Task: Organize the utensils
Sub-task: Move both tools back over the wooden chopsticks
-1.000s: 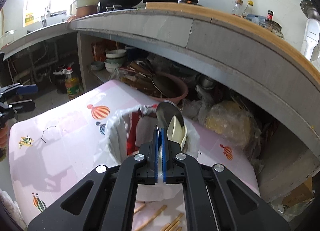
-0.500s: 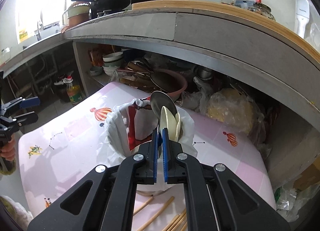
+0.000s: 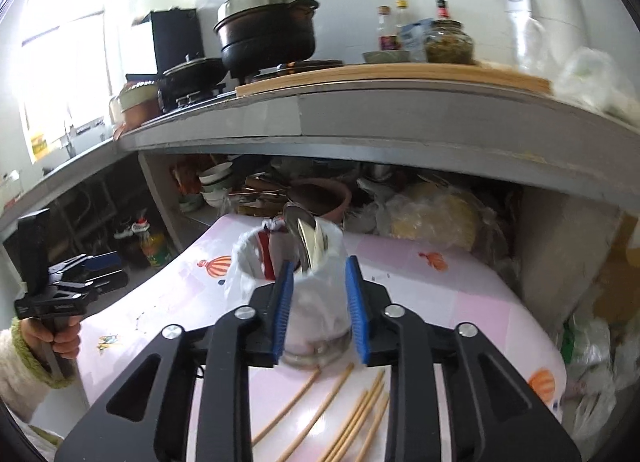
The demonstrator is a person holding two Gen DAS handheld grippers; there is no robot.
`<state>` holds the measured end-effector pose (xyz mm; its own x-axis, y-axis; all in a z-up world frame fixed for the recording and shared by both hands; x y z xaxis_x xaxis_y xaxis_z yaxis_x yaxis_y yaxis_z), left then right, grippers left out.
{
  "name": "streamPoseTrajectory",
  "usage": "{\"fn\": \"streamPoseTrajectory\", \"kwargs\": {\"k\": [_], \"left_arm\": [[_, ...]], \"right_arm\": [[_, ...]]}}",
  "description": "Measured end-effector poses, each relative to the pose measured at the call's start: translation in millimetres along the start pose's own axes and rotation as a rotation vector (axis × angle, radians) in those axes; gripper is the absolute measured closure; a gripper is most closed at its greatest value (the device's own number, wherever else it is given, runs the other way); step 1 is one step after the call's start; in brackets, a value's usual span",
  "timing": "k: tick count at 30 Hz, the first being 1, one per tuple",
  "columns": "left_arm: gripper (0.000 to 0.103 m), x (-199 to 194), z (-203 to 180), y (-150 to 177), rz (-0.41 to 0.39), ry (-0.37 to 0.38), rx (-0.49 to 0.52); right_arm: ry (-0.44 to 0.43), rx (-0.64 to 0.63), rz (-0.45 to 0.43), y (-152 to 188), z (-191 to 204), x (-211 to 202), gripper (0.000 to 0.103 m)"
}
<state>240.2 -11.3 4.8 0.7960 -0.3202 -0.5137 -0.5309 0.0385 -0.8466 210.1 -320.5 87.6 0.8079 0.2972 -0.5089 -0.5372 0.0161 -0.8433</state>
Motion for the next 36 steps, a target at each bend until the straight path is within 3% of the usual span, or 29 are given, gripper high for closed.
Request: {"fn": "streamPoseTrajectory", "kwargs": {"k": [9,17,25,32,36], "left_arm": [[0.020,9,-34,20,0.055,0.063,0.040],[0.020,23,-74,47,0.126,0.144,0.092],[0.020,46,-116,72,0.198,0.200,0.138],[0.020,80,-146,81,0.247,0.206,0.152],[0.030,99,-165,91,0.295,0.182,0.206]], "right_arm": [[0.149,0.184,0.096,83,-22,-35,0.069],[0.224,0.352,0.176,152,-27,-43,0.069],[0.250,0.357,0.212,175,-26,-47,0.069],[0.229,0.363,0.217,182,-25,-44,0.069],[0.219,0.378,0.215,185,-28,-45,0.069]]}}
Point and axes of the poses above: each gripper's, at about its wrist camera, not at the fingertips, and x roughly the way its jaws point, z to its left, y to its underside, the point moved 3 cm from there along x, roughly the way its jaws point, and after that the axes turned 2 degrees about -z, right-handed, at the moved point
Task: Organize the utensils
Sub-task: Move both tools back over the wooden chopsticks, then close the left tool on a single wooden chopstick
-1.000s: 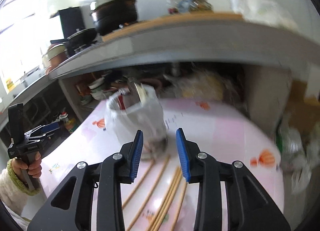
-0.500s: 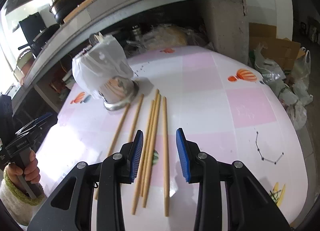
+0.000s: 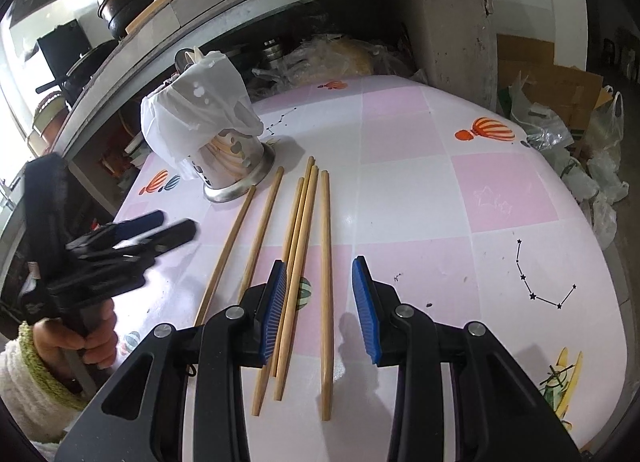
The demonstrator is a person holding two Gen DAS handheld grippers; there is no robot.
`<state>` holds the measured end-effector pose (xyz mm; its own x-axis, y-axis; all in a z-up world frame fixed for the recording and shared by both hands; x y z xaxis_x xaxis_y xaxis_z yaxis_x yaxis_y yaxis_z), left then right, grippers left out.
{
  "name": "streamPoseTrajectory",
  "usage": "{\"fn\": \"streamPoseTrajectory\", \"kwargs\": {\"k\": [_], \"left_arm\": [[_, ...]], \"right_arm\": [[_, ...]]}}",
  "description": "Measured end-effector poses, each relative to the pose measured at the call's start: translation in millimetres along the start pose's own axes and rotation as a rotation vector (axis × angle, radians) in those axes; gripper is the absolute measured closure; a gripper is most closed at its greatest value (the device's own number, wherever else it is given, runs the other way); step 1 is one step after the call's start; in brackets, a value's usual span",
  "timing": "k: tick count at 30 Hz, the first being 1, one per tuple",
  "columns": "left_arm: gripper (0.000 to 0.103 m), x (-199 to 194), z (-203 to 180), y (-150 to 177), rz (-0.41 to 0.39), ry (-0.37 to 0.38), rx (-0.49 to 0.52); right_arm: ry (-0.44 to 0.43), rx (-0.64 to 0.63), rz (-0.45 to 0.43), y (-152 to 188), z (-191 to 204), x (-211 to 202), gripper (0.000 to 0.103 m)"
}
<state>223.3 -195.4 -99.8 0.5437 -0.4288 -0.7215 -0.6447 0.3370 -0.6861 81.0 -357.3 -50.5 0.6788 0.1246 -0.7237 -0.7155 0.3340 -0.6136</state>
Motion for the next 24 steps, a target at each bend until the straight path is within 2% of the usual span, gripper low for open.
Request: {"fn": "streamPoseTrajectory", "kwargs": {"k": [7,12,18,20,24], "left_arm": [[0.053,31,-14,13,0.106,-0.053,0.068],[0.065,37,-15,21,0.142,-0.086,0.086],[0.076,33,-18,25,0.146,-0.098,0.087],[0.085,30,-20,27,0.149,-0.096,0.089],[0.093,25,-20,32,0.156,-0.098,0.083]], "right_arm": [[-0.005,0.018,-0.005,2,-8,-1,0.069],[-0.015,0.024,-0.004,3,-10,-1,0.069],[-0.023,0.025,-0.005,4,-10,-2,0.069],[-0.025,0.026,-0.007,5,-10,-3,0.069],[-0.026,0.026,-0.009,5,-9,-5,0.069]]}}
Point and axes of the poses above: each gripper's, at about its wrist camera, not at the fingertips, and x roughly the way its jaws point, z to its left, y to its underside, the point moved 3 cm from there along x, roughly the way its jaws point, and after that the axes turned 2 degrees about -z, right-handed, at the moved point
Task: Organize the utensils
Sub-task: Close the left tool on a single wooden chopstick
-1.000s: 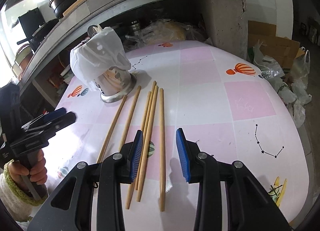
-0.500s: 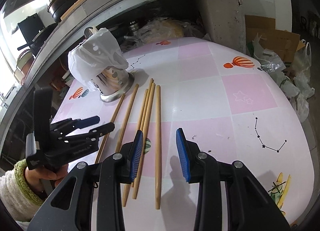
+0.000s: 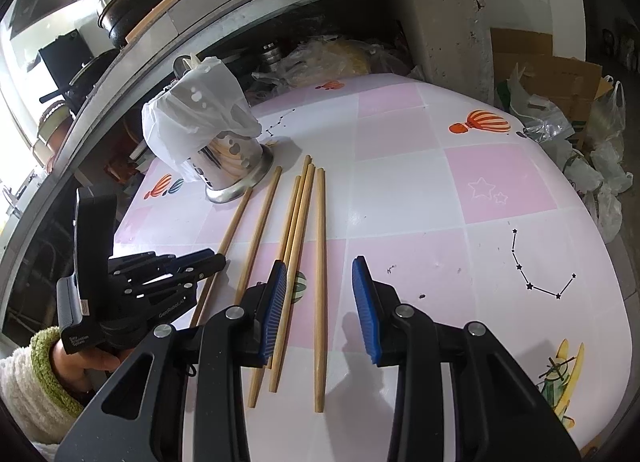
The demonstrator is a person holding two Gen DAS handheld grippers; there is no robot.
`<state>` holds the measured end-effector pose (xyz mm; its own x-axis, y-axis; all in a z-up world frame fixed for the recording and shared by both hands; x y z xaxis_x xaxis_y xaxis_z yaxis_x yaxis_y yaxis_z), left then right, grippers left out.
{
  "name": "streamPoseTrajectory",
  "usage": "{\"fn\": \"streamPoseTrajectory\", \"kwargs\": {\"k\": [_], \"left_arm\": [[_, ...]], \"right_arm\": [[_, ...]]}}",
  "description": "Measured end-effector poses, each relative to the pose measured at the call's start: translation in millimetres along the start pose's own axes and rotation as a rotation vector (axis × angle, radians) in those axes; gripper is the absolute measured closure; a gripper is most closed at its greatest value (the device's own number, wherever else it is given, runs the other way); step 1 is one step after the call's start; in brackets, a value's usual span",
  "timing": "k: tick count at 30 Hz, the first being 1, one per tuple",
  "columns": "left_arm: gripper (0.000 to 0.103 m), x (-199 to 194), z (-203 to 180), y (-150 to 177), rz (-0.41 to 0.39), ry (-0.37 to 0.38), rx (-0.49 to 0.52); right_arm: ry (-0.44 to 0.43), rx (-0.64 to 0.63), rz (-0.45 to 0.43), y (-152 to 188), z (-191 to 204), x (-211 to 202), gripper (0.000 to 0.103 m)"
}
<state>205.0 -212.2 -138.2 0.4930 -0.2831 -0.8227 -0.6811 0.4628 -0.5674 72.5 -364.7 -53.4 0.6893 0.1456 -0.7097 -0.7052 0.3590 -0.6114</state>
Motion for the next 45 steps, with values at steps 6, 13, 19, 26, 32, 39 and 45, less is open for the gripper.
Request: {"fn": "streamPoseTrajectory", "kwargs": {"k": [6,13,19,26,32,39,45], "left_arm": [[0.095,-11,4,15,0.026,0.004,-0.035],[0.095,-29,11,40,0.059,0.017,-0.075],[0.095,-44,17,58,0.074,0.032,-0.113],[0.095,-46,26,60,0.069,0.073,-0.154],[0.088,-45,29,44,0.044,0.100,-0.137],[0.074,-33,27,9,0.040,0.124,-0.071],[0.073,-10,27,-21,0.048,0.105,-0.041]], "right_arm": [[-0.006,-0.006,0.002,1,3,-3,0.069],[-0.018,-0.017,0.008,3,9,-3,0.069],[-0.022,-0.024,0.019,4,12,2,0.069],[-0.018,-0.029,0.039,5,15,8,0.069],[-0.011,-0.024,0.050,5,15,12,0.069],[-0.006,-0.020,0.057,5,15,16,0.069],[0.000,-0.016,0.065,4,12,20,0.069]]}}
Point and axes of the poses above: each gripper's, at about its wrist camera, not at the fingertips, and x roughly the way its jaws point, z to its left, y to its underside, the point moved 3 cm from there along x, roughly the way its jaws point, and after that the axes turned 2 degrees about -z, right-handed, at the moved point
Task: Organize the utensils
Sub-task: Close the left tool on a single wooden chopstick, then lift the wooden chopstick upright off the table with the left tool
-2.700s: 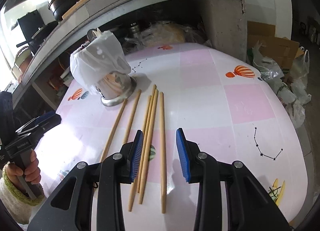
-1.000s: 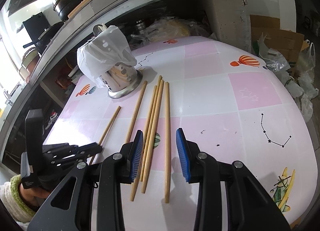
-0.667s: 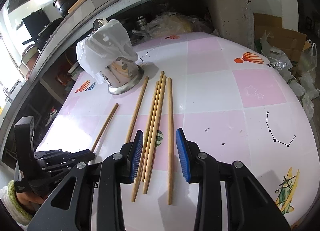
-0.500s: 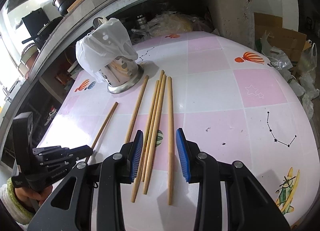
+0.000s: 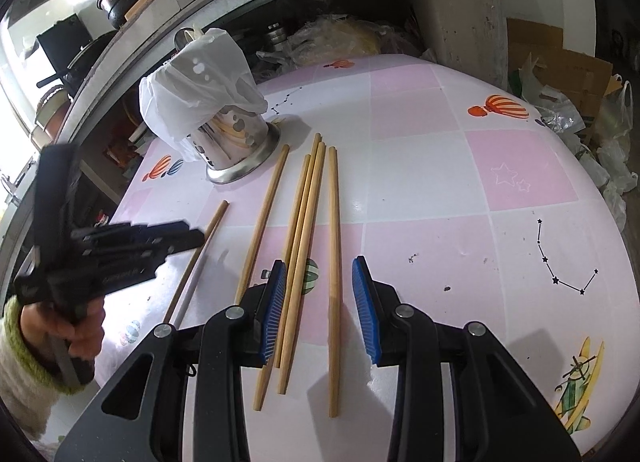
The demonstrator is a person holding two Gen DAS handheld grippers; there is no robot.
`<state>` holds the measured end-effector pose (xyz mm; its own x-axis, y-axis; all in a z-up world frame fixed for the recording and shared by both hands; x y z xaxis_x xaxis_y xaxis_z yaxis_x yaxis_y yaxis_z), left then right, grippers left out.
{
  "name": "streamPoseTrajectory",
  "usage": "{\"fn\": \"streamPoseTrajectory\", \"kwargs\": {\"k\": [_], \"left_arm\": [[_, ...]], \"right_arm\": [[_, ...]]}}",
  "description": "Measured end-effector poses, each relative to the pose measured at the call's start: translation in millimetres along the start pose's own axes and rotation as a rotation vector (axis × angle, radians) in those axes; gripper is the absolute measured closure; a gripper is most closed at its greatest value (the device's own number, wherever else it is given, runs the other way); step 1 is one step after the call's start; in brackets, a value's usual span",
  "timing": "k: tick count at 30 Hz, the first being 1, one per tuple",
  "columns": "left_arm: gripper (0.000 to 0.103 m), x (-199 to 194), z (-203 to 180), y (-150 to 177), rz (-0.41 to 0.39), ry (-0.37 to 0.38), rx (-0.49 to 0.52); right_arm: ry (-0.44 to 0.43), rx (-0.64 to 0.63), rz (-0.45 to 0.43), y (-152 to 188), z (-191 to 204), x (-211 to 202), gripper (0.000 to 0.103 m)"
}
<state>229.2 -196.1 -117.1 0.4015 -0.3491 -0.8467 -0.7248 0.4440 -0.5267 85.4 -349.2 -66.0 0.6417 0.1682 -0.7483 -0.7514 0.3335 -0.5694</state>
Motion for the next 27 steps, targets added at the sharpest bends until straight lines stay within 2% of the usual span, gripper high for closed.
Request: {"fn": "streamPoseTrajectory", "kwargs": {"k": [5,12,21,25,27], "left_arm": [[0.073,23,1,-15,0.041,-0.048,0.034],[0.074,36,5,-22,0.074,-0.064,0.028],[0.087,36,1,-24,0.084,-0.102,0.034],[0.095,35,-3,-21,0.079,-0.114,0.038],[0.096,35,-4,-20,0.074,-0.121,0.035]], "right_arm": [[0.003,0.003,0.003,-2,-2,2,0.069],[0.005,0.012,0.007,-3,-5,5,0.069],[0.004,0.004,0.004,-2,-3,3,0.069],[0.008,0.004,-0.004,-3,-2,0,0.069],[0.010,0.004,-0.008,-4,-1,-2,0.069]]}}
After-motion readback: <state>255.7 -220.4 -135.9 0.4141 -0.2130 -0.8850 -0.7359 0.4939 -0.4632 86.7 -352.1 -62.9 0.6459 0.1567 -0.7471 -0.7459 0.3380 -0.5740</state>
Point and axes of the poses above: each gripper's, at about its wrist camera, not at the fingertips, and x roughly the way its jaws point, z to its left, y to its underside, the point moved 3 cm from there along x, roughly the way its jaws point, and after that the axes turned 2 degrees about -z, right-handed, at the moved point
